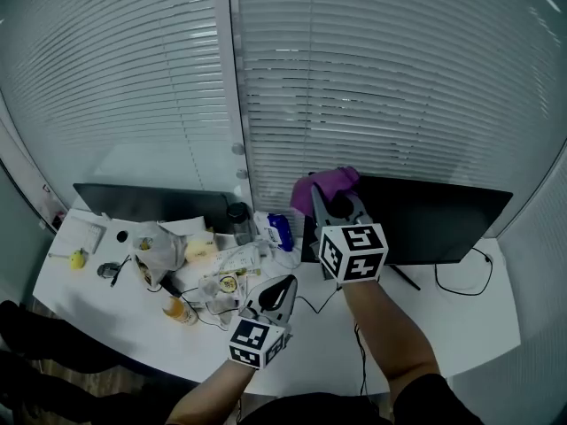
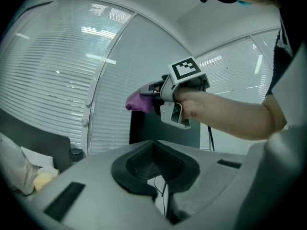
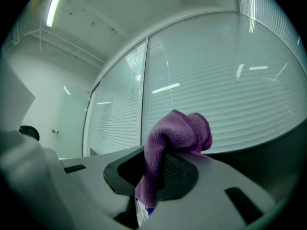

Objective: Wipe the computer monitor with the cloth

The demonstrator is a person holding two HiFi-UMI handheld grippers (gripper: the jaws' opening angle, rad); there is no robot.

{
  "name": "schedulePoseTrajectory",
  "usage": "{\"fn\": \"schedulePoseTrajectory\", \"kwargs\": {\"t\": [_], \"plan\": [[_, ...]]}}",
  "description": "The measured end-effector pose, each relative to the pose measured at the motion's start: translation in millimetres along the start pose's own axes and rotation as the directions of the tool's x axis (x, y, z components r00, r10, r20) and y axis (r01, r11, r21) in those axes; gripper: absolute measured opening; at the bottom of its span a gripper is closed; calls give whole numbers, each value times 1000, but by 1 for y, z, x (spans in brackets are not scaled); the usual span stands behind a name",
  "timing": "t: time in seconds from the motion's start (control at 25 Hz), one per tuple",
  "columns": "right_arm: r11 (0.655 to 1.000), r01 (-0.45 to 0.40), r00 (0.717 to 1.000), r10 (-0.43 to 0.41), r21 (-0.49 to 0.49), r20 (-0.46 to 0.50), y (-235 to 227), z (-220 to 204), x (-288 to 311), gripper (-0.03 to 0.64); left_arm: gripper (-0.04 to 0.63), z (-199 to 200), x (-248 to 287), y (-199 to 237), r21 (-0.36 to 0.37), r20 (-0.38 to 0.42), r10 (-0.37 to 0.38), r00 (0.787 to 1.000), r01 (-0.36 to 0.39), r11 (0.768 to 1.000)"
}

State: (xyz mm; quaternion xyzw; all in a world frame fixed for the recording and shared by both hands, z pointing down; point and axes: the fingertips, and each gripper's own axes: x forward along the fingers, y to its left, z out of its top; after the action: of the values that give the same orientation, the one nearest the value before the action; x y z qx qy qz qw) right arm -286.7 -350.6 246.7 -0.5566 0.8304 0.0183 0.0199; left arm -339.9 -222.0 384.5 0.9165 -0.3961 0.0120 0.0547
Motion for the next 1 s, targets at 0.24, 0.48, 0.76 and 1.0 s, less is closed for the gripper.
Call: {"fn": "schedulePoseTrajectory", "kwargs": {"t": [0.24,0.48,0.76,1.0], "plan": [[1000,17,999,-17,-19,35,-9,20,-13,61,4,4,2,-11,9,5,-14,1000,14,1000],[998,49,998,-48,-35,38,-24,26,-22,61,4,9,5,-22,18,11,-34,999,34,999],[997,49,999,-48,-55,18,-29,23,-15,61,5,12,8,-27,22,8,-33,999,33,999],[992,36,999,-36,-121,1,-23,19,-3,61,3,7,8,-28,23,2,-23,1000,23,999]]}}
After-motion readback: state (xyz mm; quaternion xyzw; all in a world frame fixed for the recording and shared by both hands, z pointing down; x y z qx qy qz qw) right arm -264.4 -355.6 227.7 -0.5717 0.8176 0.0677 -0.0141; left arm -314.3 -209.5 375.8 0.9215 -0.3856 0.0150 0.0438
